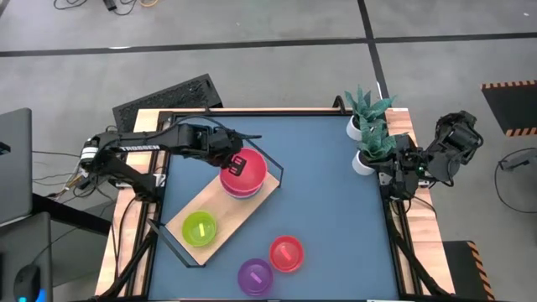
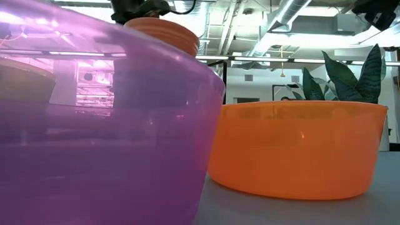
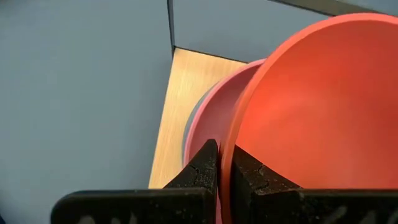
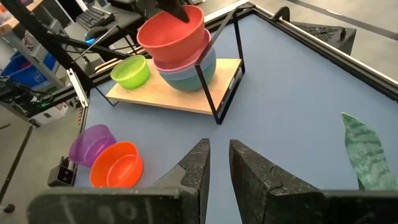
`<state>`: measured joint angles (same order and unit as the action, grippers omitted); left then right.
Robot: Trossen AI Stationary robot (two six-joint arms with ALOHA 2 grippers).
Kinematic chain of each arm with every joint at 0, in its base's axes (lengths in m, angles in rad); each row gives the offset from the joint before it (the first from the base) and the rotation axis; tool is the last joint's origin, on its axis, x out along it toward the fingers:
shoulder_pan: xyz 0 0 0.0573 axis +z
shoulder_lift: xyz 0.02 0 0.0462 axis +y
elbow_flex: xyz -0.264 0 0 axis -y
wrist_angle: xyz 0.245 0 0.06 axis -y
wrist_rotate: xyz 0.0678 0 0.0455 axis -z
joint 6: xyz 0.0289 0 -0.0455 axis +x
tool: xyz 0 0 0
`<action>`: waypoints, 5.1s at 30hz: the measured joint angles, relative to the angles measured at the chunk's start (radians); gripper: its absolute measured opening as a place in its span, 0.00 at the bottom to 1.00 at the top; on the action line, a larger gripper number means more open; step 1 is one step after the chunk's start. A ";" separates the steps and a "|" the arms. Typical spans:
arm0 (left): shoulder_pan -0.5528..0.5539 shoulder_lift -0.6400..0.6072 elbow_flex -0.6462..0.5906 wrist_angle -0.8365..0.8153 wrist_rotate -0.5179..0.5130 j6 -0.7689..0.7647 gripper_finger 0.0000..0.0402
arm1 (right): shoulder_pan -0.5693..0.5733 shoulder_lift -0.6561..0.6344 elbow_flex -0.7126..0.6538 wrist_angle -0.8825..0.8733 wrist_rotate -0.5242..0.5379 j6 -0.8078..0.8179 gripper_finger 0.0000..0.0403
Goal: Place and stack bowls onto a shelf
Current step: Stack the large orange bowl on top of the pink bowl on the shelf, then stack the small orange bowl on top of the yellow bowl on the shelf
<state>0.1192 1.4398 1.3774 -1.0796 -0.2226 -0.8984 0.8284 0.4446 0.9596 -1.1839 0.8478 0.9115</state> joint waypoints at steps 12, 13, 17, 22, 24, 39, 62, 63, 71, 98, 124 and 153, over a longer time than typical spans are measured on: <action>0.000 0.000 -0.044 0.030 0.014 0.026 0.01 | 0.000 0.000 0.000 -0.006 0.000 0.000 0.22; 0.000 0.000 -0.044 0.036 0.008 0.029 0.02 | 0.000 0.000 0.000 -0.006 0.000 0.000 0.22; 0.000 0.000 -0.044 0.039 -0.025 0.030 0.10 | 0.000 0.000 0.000 -0.008 -0.001 0.013 0.22; 0.000 0.000 -0.044 0.040 -0.046 0.033 0.25 | 0.000 0.000 0.000 -0.017 -0.008 0.031 0.22; 0.000 0.000 -0.044 0.042 -0.052 0.047 0.31 | 0.000 0.000 0.000 -0.018 -0.008 0.031 0.22; 0.006 -0.146 -0.043 0.117 -0.020 0.024 0.38 | 0.000 0.000 0.000 -0.021 -0.008 0.031 0.22; -0.047 -0.127 -0.042 0.248 0.002 0.262 0.00 | 0.000 0.000 0.000 -0.020 -0.005 0.033 0.22; -0.047 -0.127 -0.042 0.249 0.002 0.271 0.00 | 0.000 0.000 0.000 -0.020 -0.004 0.033 0.22; -0.034 -0.131 -0.042 0.349 0.123 0.370 0.00 | 0.000 0.000 0.000 -0.020 0.000 0.033 0.22; -0.017 -0.250 -0.454 1.178 0.292 0.466 0.00 | 0.000 0.000 0.000 -0.034 0.050 0.062 0.22; 0.114 -0.361 -0.864 1.509 0.315 0.269 0.00 | 0.000 0.000 0.000 -0.037 0.049 0.154 0.22; -0.370 -0.116 -0.347 1.391 0.172 0.400 0.23 | 0.000 0.000 0.000 -0.091 0.047 0.151 0.22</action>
<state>-0.2511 1.3241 1.0309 0.3115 -0.0509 -0.4988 0.8284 0.4446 0.9596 -1.2748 0.8952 1.0626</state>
